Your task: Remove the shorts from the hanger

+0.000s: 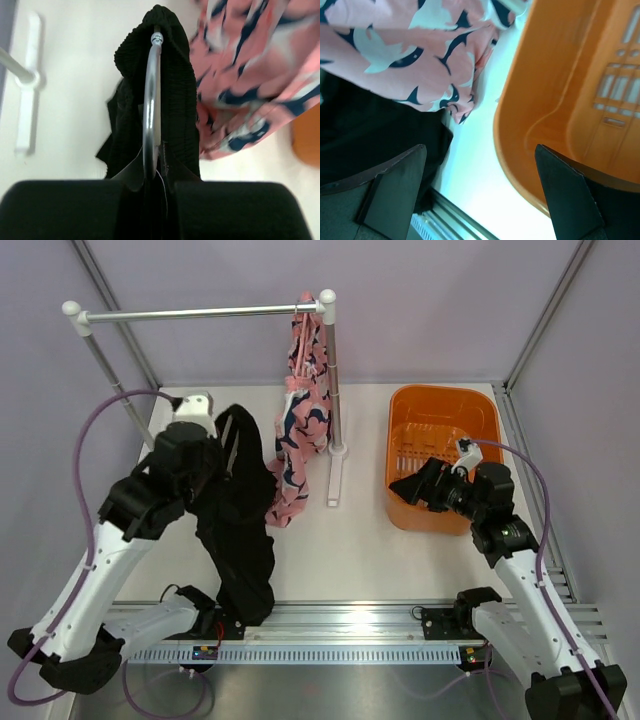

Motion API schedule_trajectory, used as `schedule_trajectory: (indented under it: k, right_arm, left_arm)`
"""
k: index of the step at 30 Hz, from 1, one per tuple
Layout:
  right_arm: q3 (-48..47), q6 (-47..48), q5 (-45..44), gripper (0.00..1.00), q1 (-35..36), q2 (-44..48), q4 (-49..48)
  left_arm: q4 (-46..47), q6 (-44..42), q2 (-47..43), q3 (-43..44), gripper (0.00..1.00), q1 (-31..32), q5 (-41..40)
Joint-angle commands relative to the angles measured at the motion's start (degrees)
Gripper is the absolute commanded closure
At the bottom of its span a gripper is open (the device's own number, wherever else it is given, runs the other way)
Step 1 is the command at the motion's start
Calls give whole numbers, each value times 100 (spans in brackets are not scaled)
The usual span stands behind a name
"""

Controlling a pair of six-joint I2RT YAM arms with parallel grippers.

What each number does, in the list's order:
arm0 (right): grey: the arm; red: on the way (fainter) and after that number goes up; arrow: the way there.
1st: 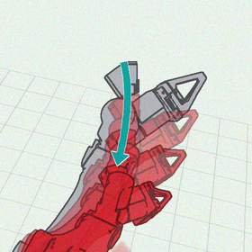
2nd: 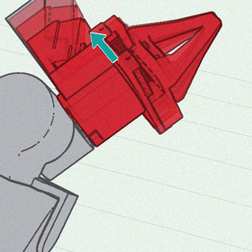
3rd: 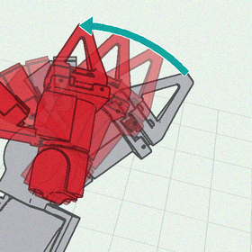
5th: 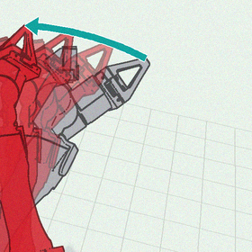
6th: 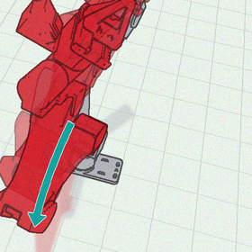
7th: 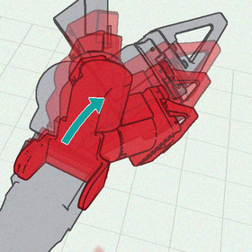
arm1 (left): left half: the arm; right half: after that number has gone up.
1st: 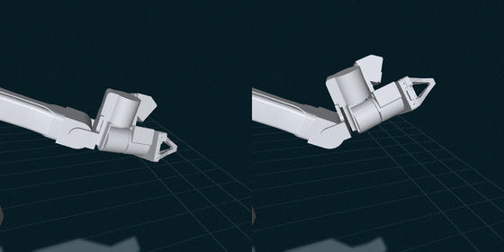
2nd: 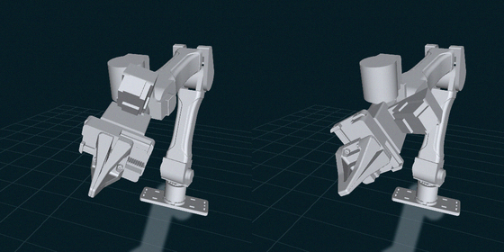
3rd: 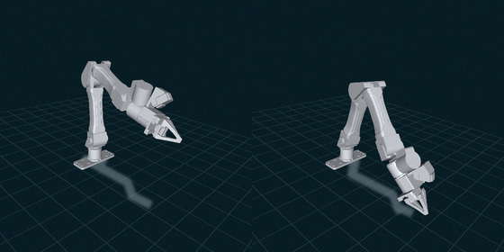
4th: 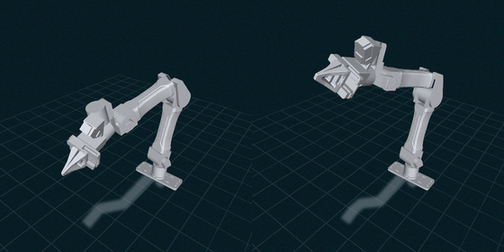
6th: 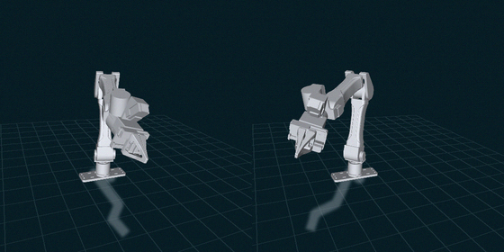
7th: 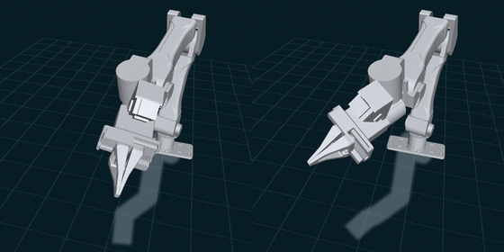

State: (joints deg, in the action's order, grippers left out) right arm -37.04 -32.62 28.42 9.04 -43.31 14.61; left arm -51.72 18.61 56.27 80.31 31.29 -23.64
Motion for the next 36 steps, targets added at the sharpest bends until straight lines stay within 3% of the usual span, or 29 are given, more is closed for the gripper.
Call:
schedule_trajectory:
  k: [1,6,7,11,16,25,30,36]
  right_arm:
    - [-400,133,-196,1,675,-169,24]
    - [-699,186,-803,0,1460,-441,191]
    - [-761,186,-803,0,1530,-459,209]
    - [-928,221,-891,1,1829,-450,375]
    - [-1033,283,-1128,1,2163,-424,551]
    - [-1376,318,-1383,1,2515,-178,1034]
    - [-1534,344,-1533,1,2542,182,1456]
    - [-1412,327,-1507,9,2603,165,1457]
  left_arm:
    - [180,371,104,-647,100,412,-256]
    - [-239,792,253,-860,100,2028,-701]
    - [-355,880,296,-799,100,2622,-791]
    - [-874,1276,411,-482,100,3924,-1046]
    - [-1243,1470,814,105,100,5279,-1151]
    - [-893,943,1281,846,100,5739,-1177]
    - [-875,706,1404,863,100,5591,-1758]
    - [-313,345,1571,845,100,5265,-1372]
